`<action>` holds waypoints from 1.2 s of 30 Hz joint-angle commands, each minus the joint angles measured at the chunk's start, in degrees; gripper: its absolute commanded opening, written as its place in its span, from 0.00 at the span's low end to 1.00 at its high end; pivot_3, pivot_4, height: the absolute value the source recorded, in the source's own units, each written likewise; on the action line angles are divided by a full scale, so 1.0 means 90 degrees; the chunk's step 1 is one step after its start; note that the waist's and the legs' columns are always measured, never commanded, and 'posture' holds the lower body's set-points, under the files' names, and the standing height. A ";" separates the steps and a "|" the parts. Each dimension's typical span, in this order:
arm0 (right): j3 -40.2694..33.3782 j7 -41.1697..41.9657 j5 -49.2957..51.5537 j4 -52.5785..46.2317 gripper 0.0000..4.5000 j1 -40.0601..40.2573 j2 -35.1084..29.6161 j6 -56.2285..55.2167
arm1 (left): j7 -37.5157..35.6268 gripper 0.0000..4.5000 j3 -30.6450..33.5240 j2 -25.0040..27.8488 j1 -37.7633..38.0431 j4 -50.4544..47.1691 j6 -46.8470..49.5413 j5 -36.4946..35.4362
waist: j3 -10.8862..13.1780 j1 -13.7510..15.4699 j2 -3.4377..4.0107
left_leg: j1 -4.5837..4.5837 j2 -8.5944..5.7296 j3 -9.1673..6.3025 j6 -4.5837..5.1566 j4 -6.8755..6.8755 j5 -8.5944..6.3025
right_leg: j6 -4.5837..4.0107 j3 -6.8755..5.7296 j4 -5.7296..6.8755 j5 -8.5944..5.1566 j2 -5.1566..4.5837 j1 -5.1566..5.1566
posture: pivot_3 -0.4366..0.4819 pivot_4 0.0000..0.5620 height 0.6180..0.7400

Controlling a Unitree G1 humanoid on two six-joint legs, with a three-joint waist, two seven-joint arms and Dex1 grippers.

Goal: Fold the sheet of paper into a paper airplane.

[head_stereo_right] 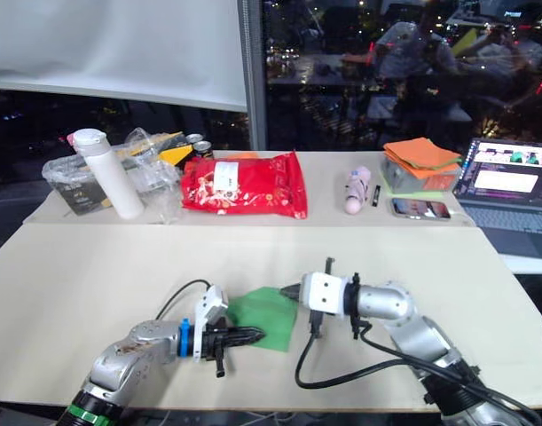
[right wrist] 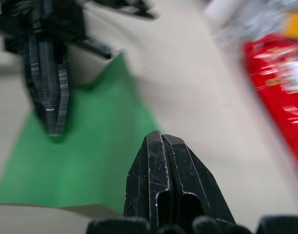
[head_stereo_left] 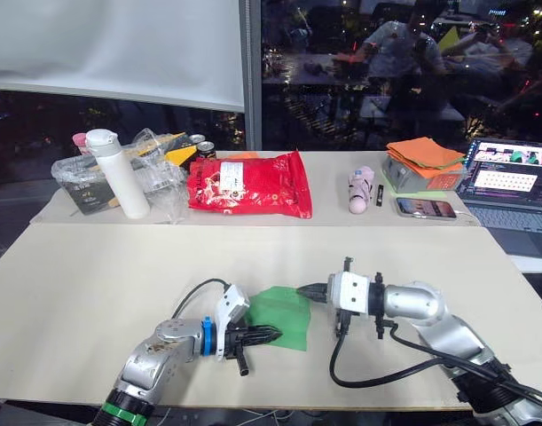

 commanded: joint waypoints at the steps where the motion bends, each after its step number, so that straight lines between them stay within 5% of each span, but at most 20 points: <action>1: 0.0087 0.0057 -0.0215 -0.0096 0.01 -0.0177 0.0167 0.0265 | 0.0262 0.01 0.0095 -0.0087 0.0043 -0.0298 0.0286 -0.0214 | 0.0000 0.0001 0.0000 | 0.0000 0.0000 0.0000 0.0000 0.0000 0.0000 | 0.0000 0.0000 0.0001 0.0000 0.0000 -0.0001 | 0.48 0.27 0.88; 19: -0.0083 0.0794 0.0381 -0.0556 0.01 -0.0164 0.0633 0.1512 | 0.0903 0.01 0.0297 -0.0073 0.0094 -0.0911 0.1333 -0.0933 | 0.0001 -0.0023 -0.0002 | -0.0009 0.0000 -0.0001 -0.0001 0.0001 0.0000 | 0.0004 -0.0003 0.0001 0.0002 0.0000 -0.0013 | 0.48 0.27 0.88; 27: -0.0026 0.0626 -0.0169 0.0582 0.01 -0.0939 0.0787 0.0998 | 0.1066 0.01 0.0376 -0.0032 0.0027 -0.1013 0.1557 -0.1110 | -0.0001 -0.0015 -0.0006 | -0.0010 0.0000 0.0000 -0.0001 0.0001 0.0000 | 0.0007 -0.0003 0.0000 0.0004 0.0000 -0.0016 | 0.48 0.27 0.88; 36: 0.0287 0.0946 -0.0338 0.0894 0.01 -0.0843 0.0856 0.0590 | 0.1278 0.01 0.0445 -0.0070 0.0029 -0.1131 0.1794 -0.1244 | -0.0001 -0.0008 -0.0005 | -0.0021 0.0001 -0.0001 -0.0001 -0.0001 0.0000 | 0.0012 -0.0004 0.0000 0.0007 0.0000 -0.0020 | 0.48 0.27 0.88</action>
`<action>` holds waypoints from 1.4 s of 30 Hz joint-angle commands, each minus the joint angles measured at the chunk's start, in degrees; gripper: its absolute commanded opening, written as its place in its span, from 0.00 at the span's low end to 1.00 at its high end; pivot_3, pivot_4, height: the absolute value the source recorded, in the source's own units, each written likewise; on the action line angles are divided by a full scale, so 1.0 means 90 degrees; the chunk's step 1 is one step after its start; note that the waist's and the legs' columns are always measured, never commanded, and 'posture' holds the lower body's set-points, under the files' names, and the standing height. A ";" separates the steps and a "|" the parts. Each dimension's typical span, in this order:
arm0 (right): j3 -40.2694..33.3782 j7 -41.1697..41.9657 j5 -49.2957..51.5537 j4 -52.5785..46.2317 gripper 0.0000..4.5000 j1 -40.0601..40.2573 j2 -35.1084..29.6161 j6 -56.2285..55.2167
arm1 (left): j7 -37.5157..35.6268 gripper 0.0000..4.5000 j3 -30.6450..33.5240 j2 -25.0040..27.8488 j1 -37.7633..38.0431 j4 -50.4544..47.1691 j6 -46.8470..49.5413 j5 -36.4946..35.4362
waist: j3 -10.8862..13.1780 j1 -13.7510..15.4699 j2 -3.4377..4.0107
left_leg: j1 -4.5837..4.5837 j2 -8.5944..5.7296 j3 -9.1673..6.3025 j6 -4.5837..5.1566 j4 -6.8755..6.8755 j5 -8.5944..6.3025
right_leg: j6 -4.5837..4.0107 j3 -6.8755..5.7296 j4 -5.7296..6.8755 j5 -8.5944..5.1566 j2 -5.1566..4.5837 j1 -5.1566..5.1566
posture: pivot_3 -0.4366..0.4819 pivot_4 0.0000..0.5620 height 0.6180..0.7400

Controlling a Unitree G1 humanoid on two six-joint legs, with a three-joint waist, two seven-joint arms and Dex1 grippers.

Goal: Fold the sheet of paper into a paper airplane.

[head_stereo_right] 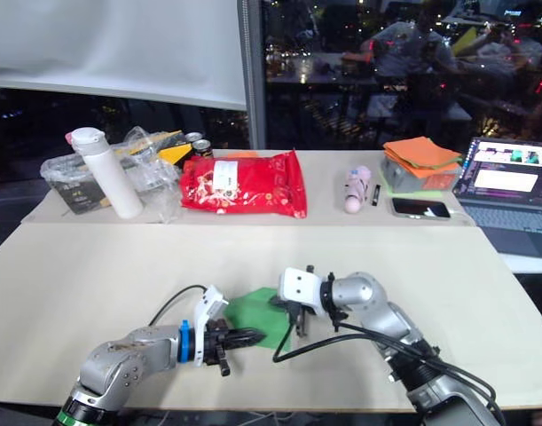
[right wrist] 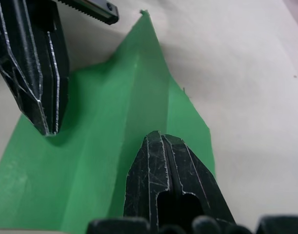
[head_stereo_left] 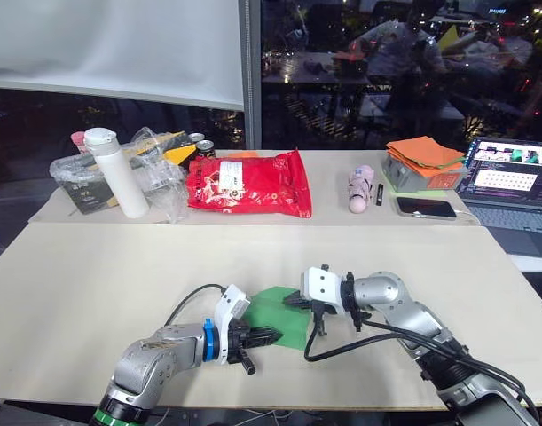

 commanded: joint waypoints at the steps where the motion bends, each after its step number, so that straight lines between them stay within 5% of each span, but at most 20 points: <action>1: -0.0059 0.0165 0.0124 -0.0350 0.01 0.0120 -0.0027 -0.0158 | 0.0081 0.01 0.0133 -0.0019 -0.0012 -0.0243 0.0072 -0.0189 | 0.0000 0.0001 0.0000 | 0.0000 0.0000 0.0000 0.0000 0.0000 0.0000 | 0.0000 0.0000 0.0000 0.0000 0.0000 0.0001 | 0.48 0.27 0.88; 17: -0.0099 0.0473 0.0476 -0.1079 0.01 0.0591 -0.0054 0.0391 | 0.0283 0.01 0.0289 0.0114 0.0087 -0.0512 0.0556 -0.0606 | 0.0001 -0.0009 -0.0001 | 0.0000 0.0000 0.0000 -0.0001 0.0001 0.0000 | 0.0000 0.0000 0.0000 0.0000 0.0000 -0.0003 | 0.48 0.27 0.88; 24: -0.0038 0.0499 0.0462 -0.1091 0.01 0.0648 -0.0020 0.0387 | -0.0101 0.01 0.1234 0.1330 0.0078 -0.1195 0.1818 -0.1839 | 0.0003 -0.0079 -0.0005 | 0.0001 0.0004 -0.0001 -0.0001 -0.0002 0.0000 | -0.0006 -0.0003 0.0001 -0.0004 0.0000 -0.0008 | 0.48 0.27 0.88; 29: -0.0021 0.0498 0.0452 -0.0929 0.01 0.0819 0.0018 0.0252 | -0.0844 0.01 0.2178 0.1612 -0.0245 -0.0975 0.1403 -0.2735 | 0.0005 -0.0071 -0.0009 | 0.0007 0.0003 -0.0001 -0.0003 0.0000 -0.0001 | -0.0041 -0.0005 -0.0015 -0.0025 -0.0001 -0.0021 | 0.48 0.27 0.88; 35: 0.0029 0.0500 0.0463 -0.1250 0.01 0.0918 0.0055 0.0387 | -0.1159 0.01 0.1697 0.2016 -0.0559 -0.0410 0.0606 -0.1859 | 0.0005 -0.0111 -0.0008 | 0.0006 0.0004 -0.0001 -0.0003 -0.0006 -0.0001 | -0.0041 -0.0004 -0.0023 -0.0023 -0.0001 -0.0014 | 0.48 0.27 0.88; 42: 0.0070 0.0409 0.0273 -0.1412 0.01 0.1033 -0.0026 0.0315 | -0.1716 0.01 0.0220 0.2279 -0.0761 -0.0023 -0.0856 -0.0190 | 0.0005 -0.0103 -0.0008 | 0.0001 0.0003 0.0000 -0.0003 -0.0005 -0.0001 | -0.0039 -0.0004 -0.0033 -0.0022 -0.0001 -0.0016 | 0.48 0.27 0.88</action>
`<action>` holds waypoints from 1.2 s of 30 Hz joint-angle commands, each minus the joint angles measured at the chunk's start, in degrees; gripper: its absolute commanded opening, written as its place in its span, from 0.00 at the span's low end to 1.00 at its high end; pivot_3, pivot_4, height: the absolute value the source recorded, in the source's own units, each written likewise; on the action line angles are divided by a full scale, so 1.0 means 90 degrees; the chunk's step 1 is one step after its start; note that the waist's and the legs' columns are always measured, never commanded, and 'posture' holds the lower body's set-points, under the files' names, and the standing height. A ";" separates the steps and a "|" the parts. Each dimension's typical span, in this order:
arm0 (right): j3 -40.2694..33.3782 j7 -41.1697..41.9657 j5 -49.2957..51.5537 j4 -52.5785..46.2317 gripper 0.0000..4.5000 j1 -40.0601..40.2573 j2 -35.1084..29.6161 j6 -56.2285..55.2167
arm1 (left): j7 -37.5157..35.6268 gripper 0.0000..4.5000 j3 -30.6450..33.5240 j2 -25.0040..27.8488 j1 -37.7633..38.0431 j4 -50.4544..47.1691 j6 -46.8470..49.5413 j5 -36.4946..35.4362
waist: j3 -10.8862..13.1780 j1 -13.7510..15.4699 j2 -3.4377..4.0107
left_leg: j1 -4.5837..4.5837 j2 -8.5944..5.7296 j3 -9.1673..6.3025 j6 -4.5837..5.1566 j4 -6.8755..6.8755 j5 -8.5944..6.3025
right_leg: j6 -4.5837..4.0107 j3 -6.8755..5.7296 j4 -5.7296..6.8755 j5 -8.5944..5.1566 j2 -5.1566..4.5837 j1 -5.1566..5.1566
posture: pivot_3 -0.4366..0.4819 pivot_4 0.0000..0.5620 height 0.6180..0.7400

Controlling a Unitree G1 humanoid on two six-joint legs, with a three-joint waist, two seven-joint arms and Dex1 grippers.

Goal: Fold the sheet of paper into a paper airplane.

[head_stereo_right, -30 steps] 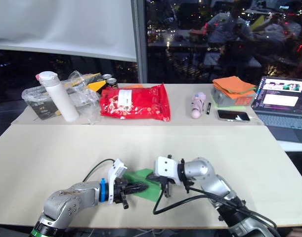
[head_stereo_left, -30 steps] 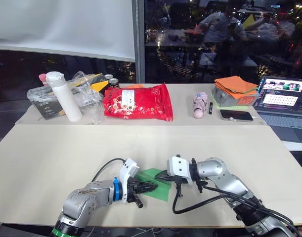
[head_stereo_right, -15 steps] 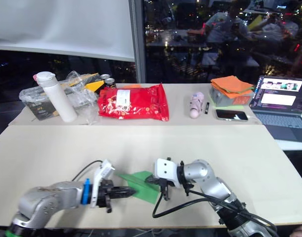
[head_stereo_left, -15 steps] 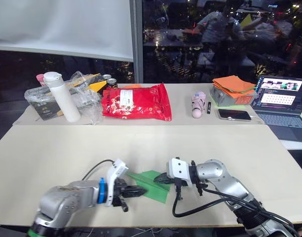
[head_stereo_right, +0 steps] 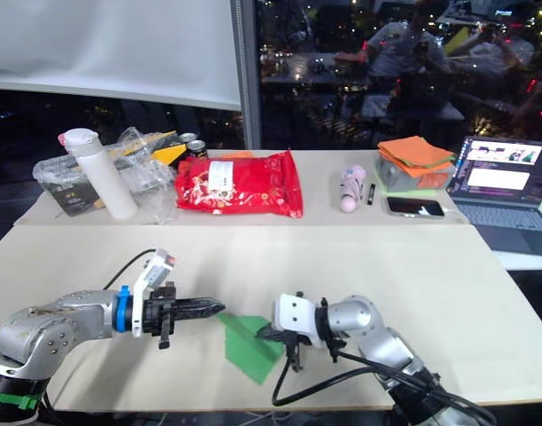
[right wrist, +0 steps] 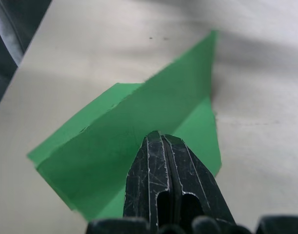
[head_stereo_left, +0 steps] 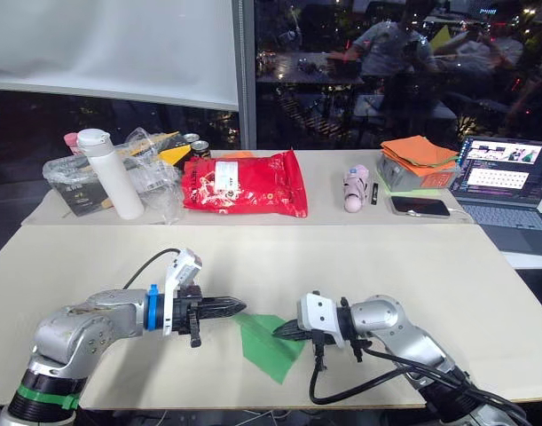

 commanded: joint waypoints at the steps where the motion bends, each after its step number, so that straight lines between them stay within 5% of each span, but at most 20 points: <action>1: -0.0025 -0.0109 -0.0086 -0.0253 0.01 0.0024 -0.0052 -0.0113 | -0.0391 0.01 -0.0624 0.0113 -0.0019 0.0038 -0.0753 0.0702 | 0.0000 0.0001 0.0000 | -0.0002 0.0000 0.0000 0.0000 0.0000 0.0000 | 0.0000 0.0000 -0.0002 0.0000 0.0000 0.0001 | 0.48 0.27 0.88; 16: -0.0127 -0.0285 0.0094 -0.0678 0.01 0.0163 0.0047 0.0047 | -0.1553 0.01 -0.1223 0.0600 0.0122 0.0287 -0.0759 0.1013 | -0.0001 0.0002 0.0002 | -0.0020 0.0002 0.0000 0.0001 0.0002 0.0001 | 0.0004 0.0001 0.0000 0.0004 0.0001 0.0002 | 0.48 0.27 0.88; 36: 0.0375 0.0506 0.0655 -0.0394 0.01 -0.0108 0.0327 0.0510 | -0.0748 0.01 -0.0975 0.0212 0.0880 -0.0118 -0.0346 0.0926 | -0.0001 -0.0008 0.0003 | -0.0020 0.0004 0.0001 0.0002 0.0004 0.0001 | 0.0012 0.0001 0.0005 0.0009 0.0001 0.0003 | 0.48 0.27 0.88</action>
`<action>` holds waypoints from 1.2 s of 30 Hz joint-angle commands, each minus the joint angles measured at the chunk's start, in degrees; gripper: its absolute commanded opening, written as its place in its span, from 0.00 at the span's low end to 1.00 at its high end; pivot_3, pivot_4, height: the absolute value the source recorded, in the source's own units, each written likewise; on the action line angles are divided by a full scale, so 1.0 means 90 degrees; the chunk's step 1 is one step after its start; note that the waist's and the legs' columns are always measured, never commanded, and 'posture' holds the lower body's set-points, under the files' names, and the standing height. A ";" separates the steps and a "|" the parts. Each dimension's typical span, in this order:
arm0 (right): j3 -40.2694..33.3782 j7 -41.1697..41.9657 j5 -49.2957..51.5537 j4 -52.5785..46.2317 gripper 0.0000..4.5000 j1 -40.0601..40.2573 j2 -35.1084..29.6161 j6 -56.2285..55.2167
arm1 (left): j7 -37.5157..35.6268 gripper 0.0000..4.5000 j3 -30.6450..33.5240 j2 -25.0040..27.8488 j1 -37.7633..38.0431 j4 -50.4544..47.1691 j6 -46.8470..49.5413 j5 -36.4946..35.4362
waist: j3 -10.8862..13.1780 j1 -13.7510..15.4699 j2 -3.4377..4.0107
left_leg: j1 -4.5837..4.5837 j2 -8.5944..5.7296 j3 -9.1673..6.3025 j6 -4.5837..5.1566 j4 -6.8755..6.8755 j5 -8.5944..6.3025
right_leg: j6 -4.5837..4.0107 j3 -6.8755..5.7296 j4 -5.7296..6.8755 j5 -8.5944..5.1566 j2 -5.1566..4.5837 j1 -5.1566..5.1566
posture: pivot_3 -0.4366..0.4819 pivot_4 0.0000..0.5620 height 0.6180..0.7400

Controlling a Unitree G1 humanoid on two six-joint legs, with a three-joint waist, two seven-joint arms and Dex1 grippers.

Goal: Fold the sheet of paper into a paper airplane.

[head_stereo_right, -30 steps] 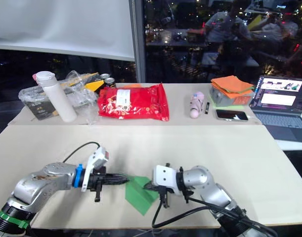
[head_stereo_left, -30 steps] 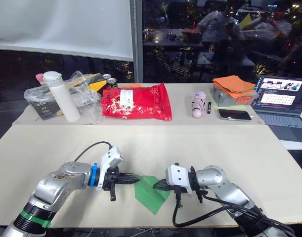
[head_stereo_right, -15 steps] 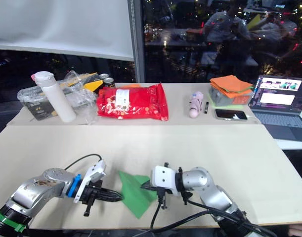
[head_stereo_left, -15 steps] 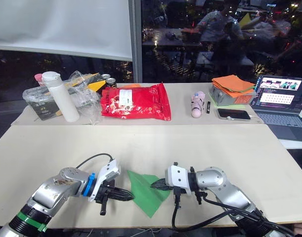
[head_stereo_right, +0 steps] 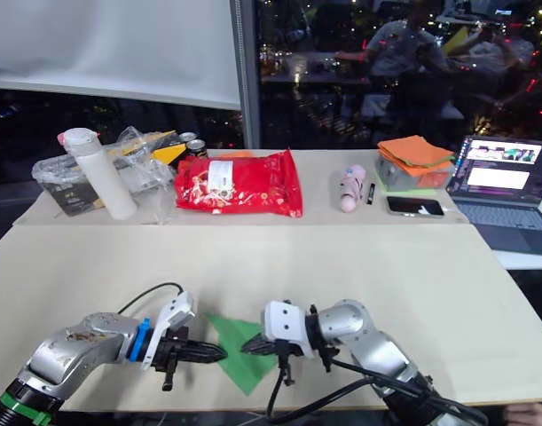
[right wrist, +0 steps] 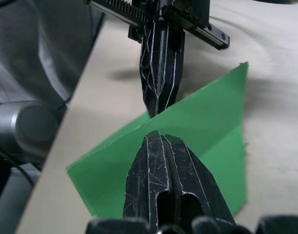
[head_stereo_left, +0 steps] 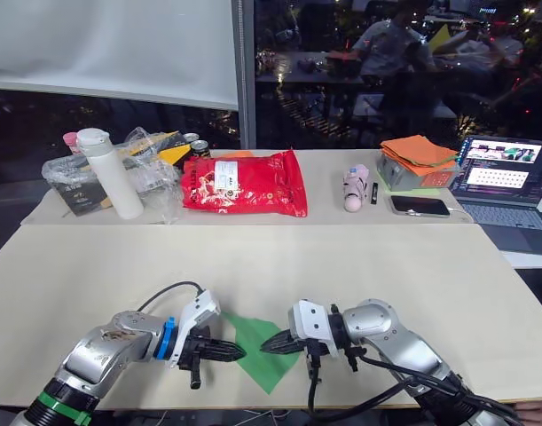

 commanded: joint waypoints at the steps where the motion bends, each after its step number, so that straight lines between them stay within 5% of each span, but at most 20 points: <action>1: 0.0099 0.0115 0.0205 0.0023 0.01 -0.0089 0.0140 0.0071 | 0.0029 0.01 0.0108 0.0097 0.0247 -0.0383 0.0060 -0.0122 | 0.0000 -0.0008 0.0000 | -0.0001 0.0001 0.0000 0.0000 0.0000 0.0000 | 0.0000 0.0000 0.0001 0.0000 0.0000 0.0000 | 0.48 0.27 0.88; 7: 0.0344 0.0352 0.0163 0.0300 0.01 -0.0091 0.0232 0.0025 | -0.0334 0.01 0.1170 0.0618 0.0597 -0.0811 0.0321 -0.0961 | 0.0005 -0.0022 -0.0003 | 0.0008 0.0005 0.0000 -0.0001 -0.0001 0.0000 | -0.0010 -0.0003 0.0008 -0.0006 0.0001 -0.0011 | 0.48 0.27 0.88; 11: 0.0544 0.0440 -0.0017 0.0478 0.01 -0.0137 0.0234 -0.0106 | -0.0230 0.01 0.1881 0.0291 0.0298 -0.0719 0.0416 -0.1764 | 0.0004 0.0023 -0.0003 | 0.0012 0.0004 0.0001 -0.0001 -0.0001 -0.0001 | -0.0012 -0.0003 0.0003 -0.0007 0.0000 -0.0019 | 0.48 0.27 0.88; 18: 0.0620 0.0270 -0.0193 0.0459 0.01 -0.0166 0.0222 -0.0100 | -0.0227 0.01 0.0445 0.0215 -0.0008 -0.0257 -0.0737 -0.0097 | 0.0001 0.0004 -0.0001 | 0.0015 0.0002 0.0001 -0.0001 -0.0001 -0.0001 | -0.0009 -0.0003 -0.0002 -0.0005 0.0000 -0.0005 | 0.48 0.27 0.88; 27: 0.0277 -0.0058 -0.0241 0.0040 0.01 -0.0058 -0.0091 0.0090 | -0.0753 0.01 -0.0368 0.0066 -0.0412 0.1384 -0.2285 0.1188 | -0.0001 0.0074 0.0002 | 0.0021 0.0001 0.0001 -0.0001 0.0002 0.0000 | -0.0013 -0.0002 -0.0002 -0.0007 0.0001 -0.0009 | 0.48 0.27 0.88; 36: -0.1809 -0.1052 0.1839 -0.2224 0.07 0.0876 -0.0619 0.3588 | -0.0898 0.00 -0.0362 -0.0394 -0.0469 0.1682 -0.2369 0.1123 | -0.0020 0.0175 0.0012 | 0.0000 -0.0001 -0.0003 0.0000 0.0000 -0.0001 | 0.0001 -0.0002 -0.0004 0.0000 0.0001 -0.0002 | 0.48 0.27 0.88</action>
